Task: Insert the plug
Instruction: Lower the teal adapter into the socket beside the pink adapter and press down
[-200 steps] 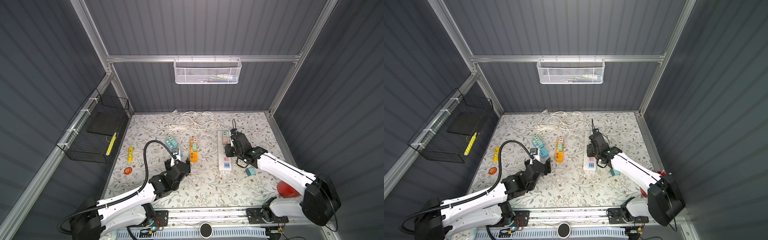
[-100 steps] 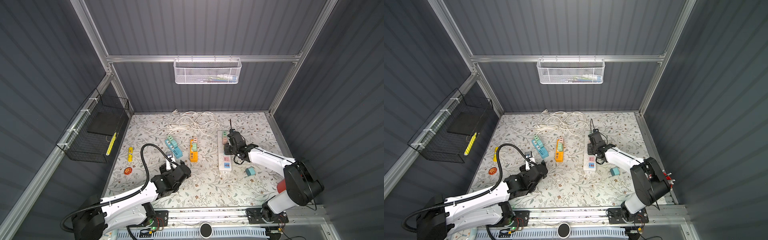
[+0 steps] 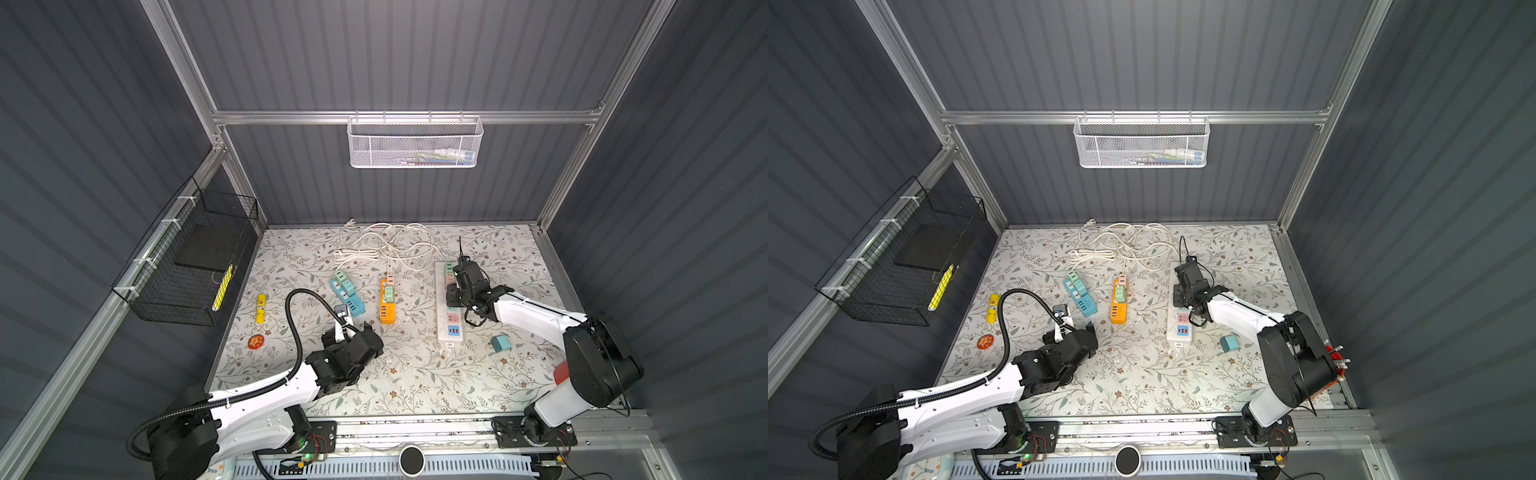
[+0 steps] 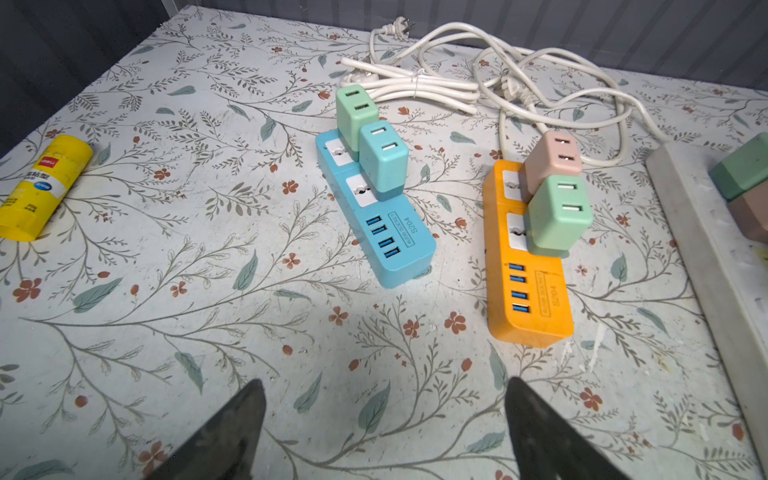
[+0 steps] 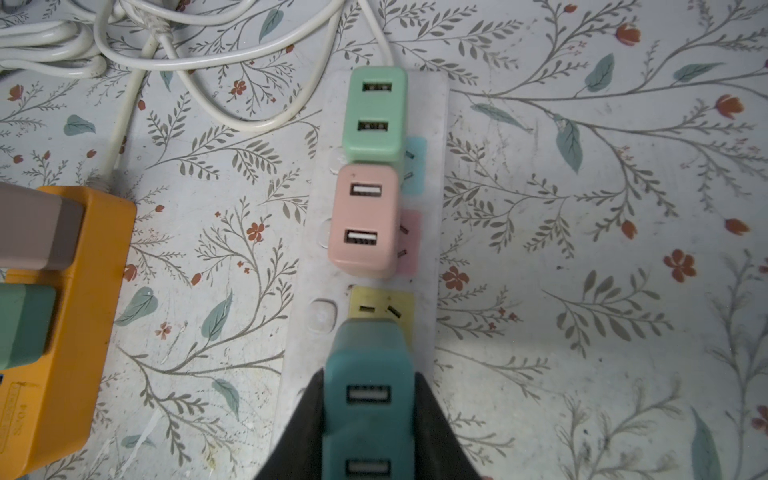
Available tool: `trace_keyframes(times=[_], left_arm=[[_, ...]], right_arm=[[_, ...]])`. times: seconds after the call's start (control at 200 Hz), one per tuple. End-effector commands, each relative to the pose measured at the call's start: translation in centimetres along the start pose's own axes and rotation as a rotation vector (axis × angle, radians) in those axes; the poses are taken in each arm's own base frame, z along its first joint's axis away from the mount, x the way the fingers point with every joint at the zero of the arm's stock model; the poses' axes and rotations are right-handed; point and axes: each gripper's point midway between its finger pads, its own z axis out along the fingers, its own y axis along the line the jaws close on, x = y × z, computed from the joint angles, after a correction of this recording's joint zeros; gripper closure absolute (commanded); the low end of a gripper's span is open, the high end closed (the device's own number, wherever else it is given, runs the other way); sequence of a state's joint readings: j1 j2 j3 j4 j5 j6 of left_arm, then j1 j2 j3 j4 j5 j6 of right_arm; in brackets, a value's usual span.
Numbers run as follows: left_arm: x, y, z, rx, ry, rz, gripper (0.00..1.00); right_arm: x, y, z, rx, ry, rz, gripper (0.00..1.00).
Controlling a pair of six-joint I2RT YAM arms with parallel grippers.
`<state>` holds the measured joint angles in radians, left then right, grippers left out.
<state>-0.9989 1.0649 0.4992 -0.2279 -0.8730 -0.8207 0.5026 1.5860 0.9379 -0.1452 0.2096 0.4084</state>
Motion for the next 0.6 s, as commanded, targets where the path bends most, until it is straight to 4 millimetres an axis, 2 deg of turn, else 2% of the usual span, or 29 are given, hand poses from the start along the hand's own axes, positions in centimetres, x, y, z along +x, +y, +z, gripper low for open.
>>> trace_keyframes(times=[0.0,0.305,0.595], left_arm=[[-0.1,0.5,-0.3,-0.006,0.002,-0.025,0.1],[-0.1,2.4,-1.1,-0.02,-0.024,-0.066,0.1],[-0.3,2.6,-1.2,-0.027,-0.032,-0.061,0.1]], right_arm=[[-0.9,0.7,-0.4,-0.013,-0.016,0.006,0.82],[-1.6,1.2,-1.6,-0.058,-0.052,-0.016,0.81],[-1.5,0.5,-0.1,0.011,-0.036,-0.026,0.82]])
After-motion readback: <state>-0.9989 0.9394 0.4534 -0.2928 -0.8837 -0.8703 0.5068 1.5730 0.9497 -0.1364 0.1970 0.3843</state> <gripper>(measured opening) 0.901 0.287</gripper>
